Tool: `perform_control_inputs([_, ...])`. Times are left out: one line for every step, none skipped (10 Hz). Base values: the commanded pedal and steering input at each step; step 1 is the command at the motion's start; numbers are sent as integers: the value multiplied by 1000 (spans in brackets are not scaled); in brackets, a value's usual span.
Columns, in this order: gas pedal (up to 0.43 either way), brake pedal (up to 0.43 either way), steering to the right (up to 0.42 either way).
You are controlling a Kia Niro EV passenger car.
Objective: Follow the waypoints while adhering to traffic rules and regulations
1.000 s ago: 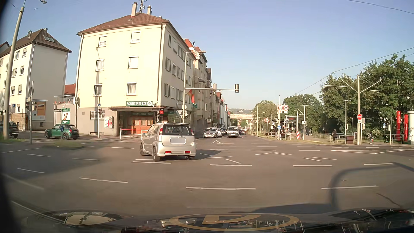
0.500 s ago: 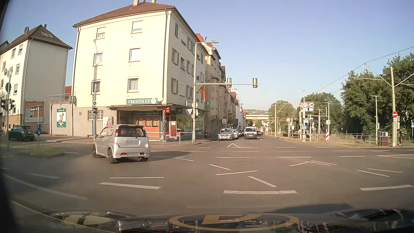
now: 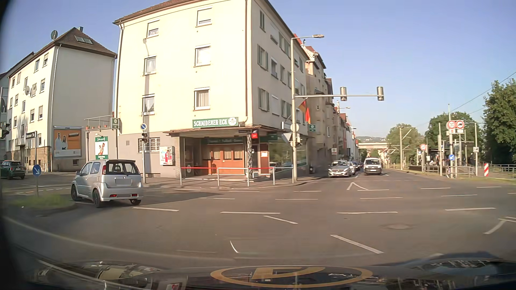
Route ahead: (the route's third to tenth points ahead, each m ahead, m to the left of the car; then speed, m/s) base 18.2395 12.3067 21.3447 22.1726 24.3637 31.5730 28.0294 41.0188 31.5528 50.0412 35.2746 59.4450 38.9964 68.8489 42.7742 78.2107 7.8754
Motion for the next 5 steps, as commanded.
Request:
perform_control_inputs([28,0,-274])
perform_control_inputs([28,0,-285])
perform_control_inputs([28,0,-295])
perform_control_inputs([39,0,-302])
perform_control_inputs([39,0,-305])
